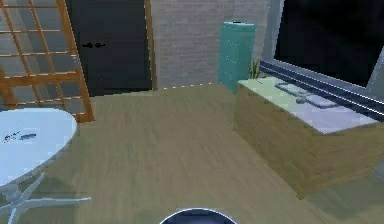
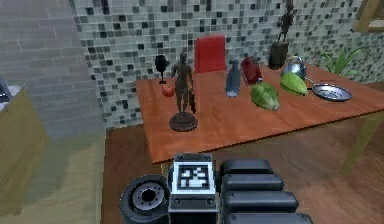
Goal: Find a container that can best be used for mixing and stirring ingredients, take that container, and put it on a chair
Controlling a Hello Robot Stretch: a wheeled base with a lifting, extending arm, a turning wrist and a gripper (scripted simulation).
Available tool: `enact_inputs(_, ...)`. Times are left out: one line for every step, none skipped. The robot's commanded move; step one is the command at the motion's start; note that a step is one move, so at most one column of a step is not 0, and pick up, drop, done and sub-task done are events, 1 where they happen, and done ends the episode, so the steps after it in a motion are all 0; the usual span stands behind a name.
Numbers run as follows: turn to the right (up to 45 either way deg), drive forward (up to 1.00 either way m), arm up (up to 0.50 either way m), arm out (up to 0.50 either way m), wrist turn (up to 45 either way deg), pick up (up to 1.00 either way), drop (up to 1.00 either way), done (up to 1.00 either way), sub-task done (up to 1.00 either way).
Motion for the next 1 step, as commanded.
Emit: enact_inputs(3.0, 0.0, 0.0, 0.0, 0.0, 0.0, 0.0, 0.0, 0.0)
